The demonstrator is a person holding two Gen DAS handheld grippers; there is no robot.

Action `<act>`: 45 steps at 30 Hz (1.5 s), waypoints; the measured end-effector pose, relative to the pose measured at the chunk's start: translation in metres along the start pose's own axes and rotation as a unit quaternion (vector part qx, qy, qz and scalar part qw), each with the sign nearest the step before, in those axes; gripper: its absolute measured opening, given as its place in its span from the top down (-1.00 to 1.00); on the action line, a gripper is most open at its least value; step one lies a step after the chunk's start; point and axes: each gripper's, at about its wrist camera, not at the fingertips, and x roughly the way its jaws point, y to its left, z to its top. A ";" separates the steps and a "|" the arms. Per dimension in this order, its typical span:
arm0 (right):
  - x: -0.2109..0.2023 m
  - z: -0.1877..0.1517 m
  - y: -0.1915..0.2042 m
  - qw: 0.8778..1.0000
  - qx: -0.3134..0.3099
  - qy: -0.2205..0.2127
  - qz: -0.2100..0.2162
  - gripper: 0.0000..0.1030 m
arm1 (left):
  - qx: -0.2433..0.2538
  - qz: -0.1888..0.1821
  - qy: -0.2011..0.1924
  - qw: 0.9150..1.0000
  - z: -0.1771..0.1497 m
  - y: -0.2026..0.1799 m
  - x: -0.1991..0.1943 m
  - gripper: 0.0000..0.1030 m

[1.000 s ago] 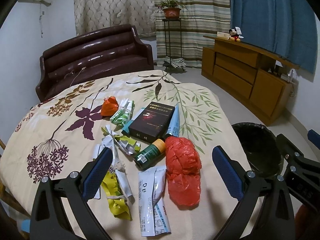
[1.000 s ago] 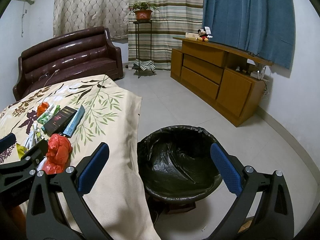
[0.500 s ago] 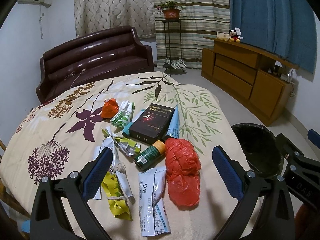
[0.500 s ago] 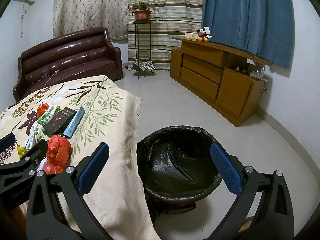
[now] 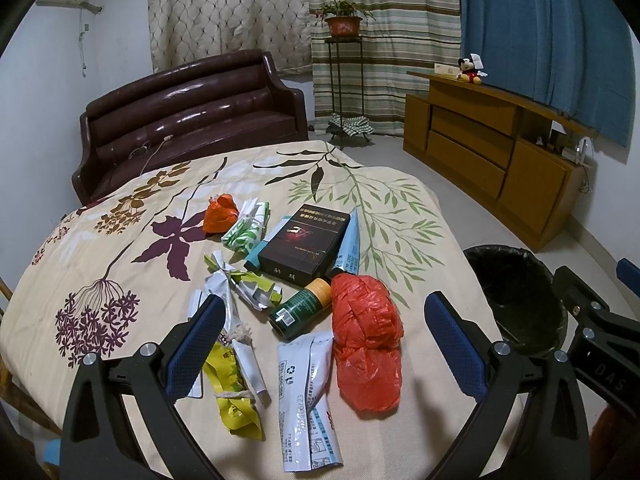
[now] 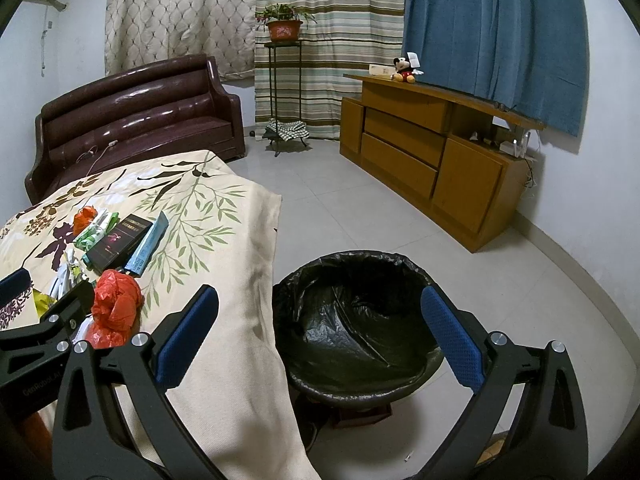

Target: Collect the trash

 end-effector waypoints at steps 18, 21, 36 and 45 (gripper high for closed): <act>-0.001 0.000 -0.003 1.000 0.001 0.000 0.000 -0.92 | 0.000 0.000 0.000 1.000 0.000 0.000 0.000 -0.89; 0.000 0.001 -0.001 1.000 0.000 0.001 0.000 -0.92 | 0.000 0.000 0.000 1.000 0.000 0.000 0.000 -0.89; 0.001 0.001 -0.001 1.000 0.002 0.002 0.000 -0.92 | 0.000 -0.001 0.003 1.000 -0.002 -0.001 0.000 -0.89; 0.001 -0.001 0.000 1.000 0.000 0.012 0.014 -0.92 | 0.000 -0.008 0.015 1.000 -0.010 0.003 0.000 -0.88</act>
